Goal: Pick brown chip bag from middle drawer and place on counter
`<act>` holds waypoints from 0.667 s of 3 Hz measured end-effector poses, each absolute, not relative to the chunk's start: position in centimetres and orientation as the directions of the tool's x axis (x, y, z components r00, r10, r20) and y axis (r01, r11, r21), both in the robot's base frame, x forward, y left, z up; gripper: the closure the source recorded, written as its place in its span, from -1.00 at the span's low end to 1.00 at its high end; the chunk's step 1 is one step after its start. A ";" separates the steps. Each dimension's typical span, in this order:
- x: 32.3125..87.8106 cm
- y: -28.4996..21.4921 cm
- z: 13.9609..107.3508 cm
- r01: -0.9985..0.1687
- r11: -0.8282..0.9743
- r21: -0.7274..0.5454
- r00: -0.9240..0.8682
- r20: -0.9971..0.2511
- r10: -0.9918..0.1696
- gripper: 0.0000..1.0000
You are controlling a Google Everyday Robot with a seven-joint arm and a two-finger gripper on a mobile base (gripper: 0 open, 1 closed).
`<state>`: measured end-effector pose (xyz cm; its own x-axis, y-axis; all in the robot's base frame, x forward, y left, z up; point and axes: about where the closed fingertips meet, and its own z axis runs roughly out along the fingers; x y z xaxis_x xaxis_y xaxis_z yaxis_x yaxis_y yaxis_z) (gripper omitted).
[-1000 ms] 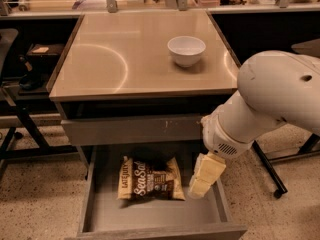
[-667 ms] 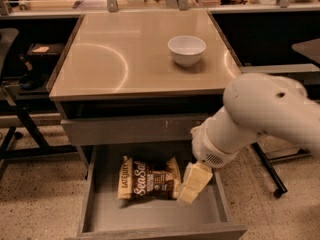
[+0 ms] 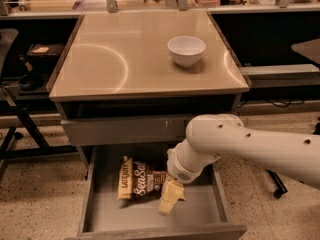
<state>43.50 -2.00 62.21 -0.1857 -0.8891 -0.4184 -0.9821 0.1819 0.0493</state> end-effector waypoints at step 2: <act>43.8 -1.6 60.6 -0.981 0.189 0.050 -0.192 -0.434 -0.880 -1.00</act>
Offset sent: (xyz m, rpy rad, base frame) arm 0.0089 0.0096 -0.0425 0.0462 -0.0081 -0.0247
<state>43.79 -1.59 60.55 -0.1917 -0.8802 -0.4342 -0.9807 0.1891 0.0496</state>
